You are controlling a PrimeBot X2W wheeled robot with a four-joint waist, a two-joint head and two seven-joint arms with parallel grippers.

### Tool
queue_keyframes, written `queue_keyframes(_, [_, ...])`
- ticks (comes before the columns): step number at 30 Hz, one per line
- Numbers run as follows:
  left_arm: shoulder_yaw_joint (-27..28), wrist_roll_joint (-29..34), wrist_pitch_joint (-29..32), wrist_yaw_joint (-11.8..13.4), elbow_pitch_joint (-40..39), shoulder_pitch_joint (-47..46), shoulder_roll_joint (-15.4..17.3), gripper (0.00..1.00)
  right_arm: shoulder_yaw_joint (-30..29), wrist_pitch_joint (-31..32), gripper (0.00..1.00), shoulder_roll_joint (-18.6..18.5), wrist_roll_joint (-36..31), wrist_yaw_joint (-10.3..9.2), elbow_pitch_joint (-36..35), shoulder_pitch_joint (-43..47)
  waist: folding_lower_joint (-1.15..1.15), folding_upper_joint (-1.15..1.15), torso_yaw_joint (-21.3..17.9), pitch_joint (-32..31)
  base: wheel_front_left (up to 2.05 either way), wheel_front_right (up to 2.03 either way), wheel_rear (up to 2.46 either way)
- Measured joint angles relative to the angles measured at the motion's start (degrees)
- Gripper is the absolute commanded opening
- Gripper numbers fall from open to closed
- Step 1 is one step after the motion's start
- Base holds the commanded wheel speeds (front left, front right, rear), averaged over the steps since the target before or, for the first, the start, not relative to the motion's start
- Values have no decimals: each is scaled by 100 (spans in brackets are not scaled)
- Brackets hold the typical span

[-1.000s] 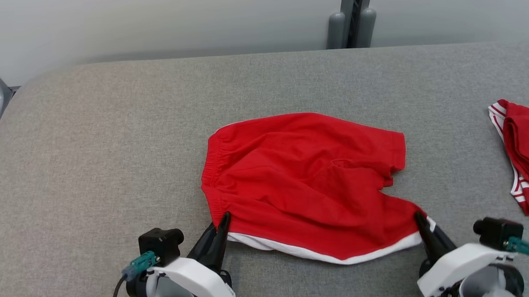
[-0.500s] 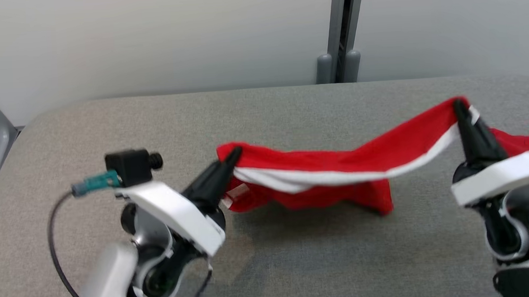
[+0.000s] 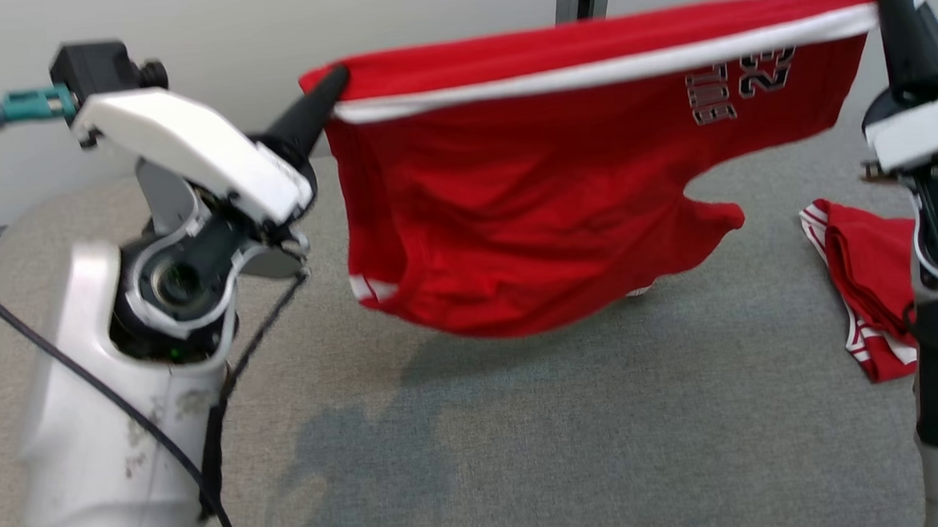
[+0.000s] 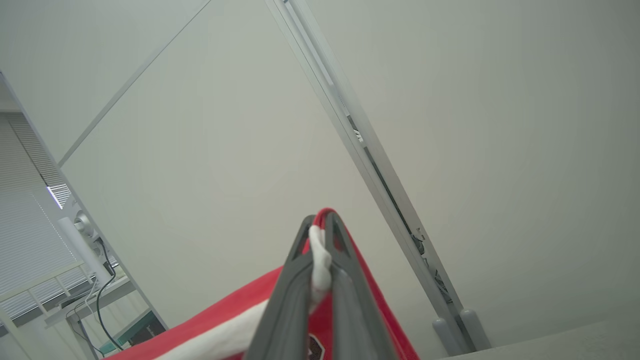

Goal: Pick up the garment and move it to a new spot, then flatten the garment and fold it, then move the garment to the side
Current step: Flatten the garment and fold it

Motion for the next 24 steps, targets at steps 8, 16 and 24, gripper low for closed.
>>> queue_keyframes(8, [185,-51,361,456,730,-1490,88,0,242,183,0,-3,-159,0,757,-1524,0,0,-98,648,0,0,0])
queue_keyframes(16, [-226,812,-38,-154,1912,-3700,446,0,276,-346,0,2,-449,0,2152,-3696,0,0,-190,1797,0,0,0])
queue_keyframes(24, [-509,1692,-1953,-1347,3385,-5548,350,0,881,-2217,0,3,-30,0,3587,-5341,0,0,-281,3171,0,0,0])
